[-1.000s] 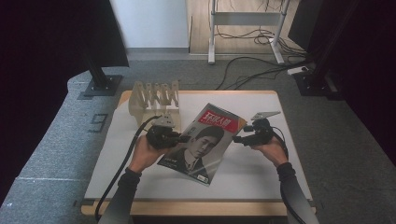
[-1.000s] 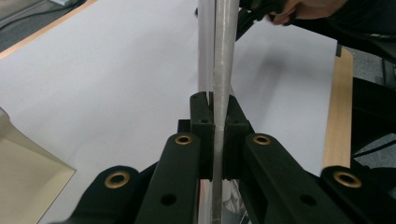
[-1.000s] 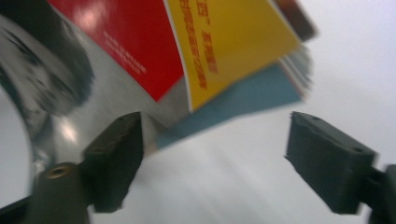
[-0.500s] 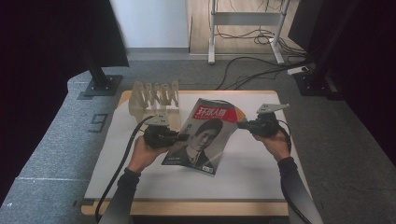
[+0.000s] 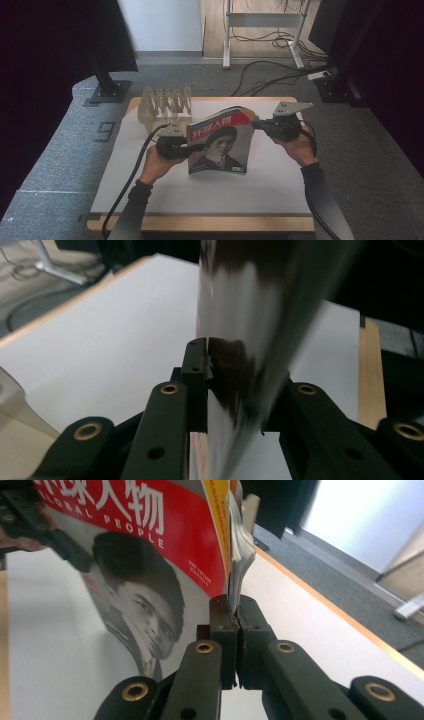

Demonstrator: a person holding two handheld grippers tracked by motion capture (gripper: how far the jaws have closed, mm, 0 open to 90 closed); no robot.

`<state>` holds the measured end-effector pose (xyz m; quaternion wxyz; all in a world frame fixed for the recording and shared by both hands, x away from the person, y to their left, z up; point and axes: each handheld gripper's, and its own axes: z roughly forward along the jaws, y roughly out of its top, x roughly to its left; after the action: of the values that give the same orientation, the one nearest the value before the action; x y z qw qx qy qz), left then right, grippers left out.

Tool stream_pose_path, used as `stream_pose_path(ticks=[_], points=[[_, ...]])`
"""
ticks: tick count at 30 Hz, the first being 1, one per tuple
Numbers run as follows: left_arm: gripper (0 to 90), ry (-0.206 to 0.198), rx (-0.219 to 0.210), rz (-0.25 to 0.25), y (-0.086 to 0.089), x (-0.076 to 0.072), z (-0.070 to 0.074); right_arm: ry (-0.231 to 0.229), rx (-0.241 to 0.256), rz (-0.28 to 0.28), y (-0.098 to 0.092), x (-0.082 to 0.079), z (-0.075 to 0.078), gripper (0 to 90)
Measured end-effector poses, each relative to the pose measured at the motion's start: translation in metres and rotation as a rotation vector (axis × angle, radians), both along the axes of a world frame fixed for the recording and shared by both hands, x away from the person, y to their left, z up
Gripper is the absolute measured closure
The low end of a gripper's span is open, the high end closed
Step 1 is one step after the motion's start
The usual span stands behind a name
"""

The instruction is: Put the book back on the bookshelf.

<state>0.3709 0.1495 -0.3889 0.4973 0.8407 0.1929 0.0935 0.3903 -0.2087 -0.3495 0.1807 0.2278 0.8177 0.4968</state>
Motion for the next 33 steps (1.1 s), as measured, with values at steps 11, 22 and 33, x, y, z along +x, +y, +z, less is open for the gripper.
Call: stream_pose_path(ticks=[11,22,33], points=[[65.9,-0.023,-0.035,0.034,0.015,-0.005,0.011,-0.009,-0.015,0.028,0.012,-0.004,0.01,86.3],[81.1,-0.031,-0.057,0.061,0.038,-0.013,0.023,-0.01,-0.013,0.054,0.011,-0.006,0.01,85.2],[85.8,-0.032,-0.043,0.034,0.039,-0.014,0.024,0.024,-0.003,-0.011,0.001,-0.002,-0.005,37.8]])
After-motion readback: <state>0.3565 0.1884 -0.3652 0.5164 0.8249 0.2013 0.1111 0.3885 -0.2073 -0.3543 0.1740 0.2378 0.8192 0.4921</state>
